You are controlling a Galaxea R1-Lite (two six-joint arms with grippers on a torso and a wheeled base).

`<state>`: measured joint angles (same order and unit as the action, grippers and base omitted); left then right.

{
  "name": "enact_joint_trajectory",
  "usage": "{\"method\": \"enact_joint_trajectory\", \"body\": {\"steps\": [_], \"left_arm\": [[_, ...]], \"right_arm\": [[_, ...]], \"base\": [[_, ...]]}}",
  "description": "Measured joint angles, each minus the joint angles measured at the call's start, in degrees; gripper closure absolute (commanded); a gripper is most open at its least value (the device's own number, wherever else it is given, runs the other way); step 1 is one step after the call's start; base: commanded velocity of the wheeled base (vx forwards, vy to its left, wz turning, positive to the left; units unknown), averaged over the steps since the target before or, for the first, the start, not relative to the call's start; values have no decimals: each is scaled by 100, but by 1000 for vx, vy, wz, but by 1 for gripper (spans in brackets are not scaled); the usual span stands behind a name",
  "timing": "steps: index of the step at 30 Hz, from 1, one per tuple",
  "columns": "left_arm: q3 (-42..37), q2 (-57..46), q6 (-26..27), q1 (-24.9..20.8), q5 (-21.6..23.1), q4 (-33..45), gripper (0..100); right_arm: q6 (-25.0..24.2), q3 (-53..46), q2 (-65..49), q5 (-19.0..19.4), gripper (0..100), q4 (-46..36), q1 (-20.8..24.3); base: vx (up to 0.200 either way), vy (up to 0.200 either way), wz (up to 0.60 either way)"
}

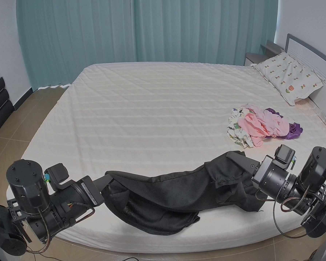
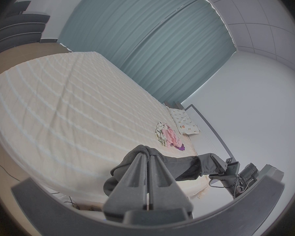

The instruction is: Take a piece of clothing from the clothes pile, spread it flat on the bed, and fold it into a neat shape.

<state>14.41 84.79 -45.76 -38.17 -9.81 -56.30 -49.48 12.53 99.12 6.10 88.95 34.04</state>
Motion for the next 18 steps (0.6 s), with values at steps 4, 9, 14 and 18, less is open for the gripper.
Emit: {"method": "enact_joint_trajectory", "body": {"steps": [4, 9, 14, 18], "left_arm": [[-6, 7, -5, -15, 60, -2, 100], [-6, -56, 13, -66, 60, 0, 100], [-5, -380, 28, -297, 46, 41, 100], [13, -689, 72, -444, 34, 137, 100]], "right_arm": [[11, -184, -188, 364, 100, 0, 24], [16, -463, -640, 1063, 100, 2, 37], [13, -652, -1252, 1569, 100, 2, 39], [16, -650, -1732, 1637, 100, -2, 35]], "base": [[-200, 0, 0], [-200, 0, 0], [-200, 0, 0], [-200, 0, 0]]}}
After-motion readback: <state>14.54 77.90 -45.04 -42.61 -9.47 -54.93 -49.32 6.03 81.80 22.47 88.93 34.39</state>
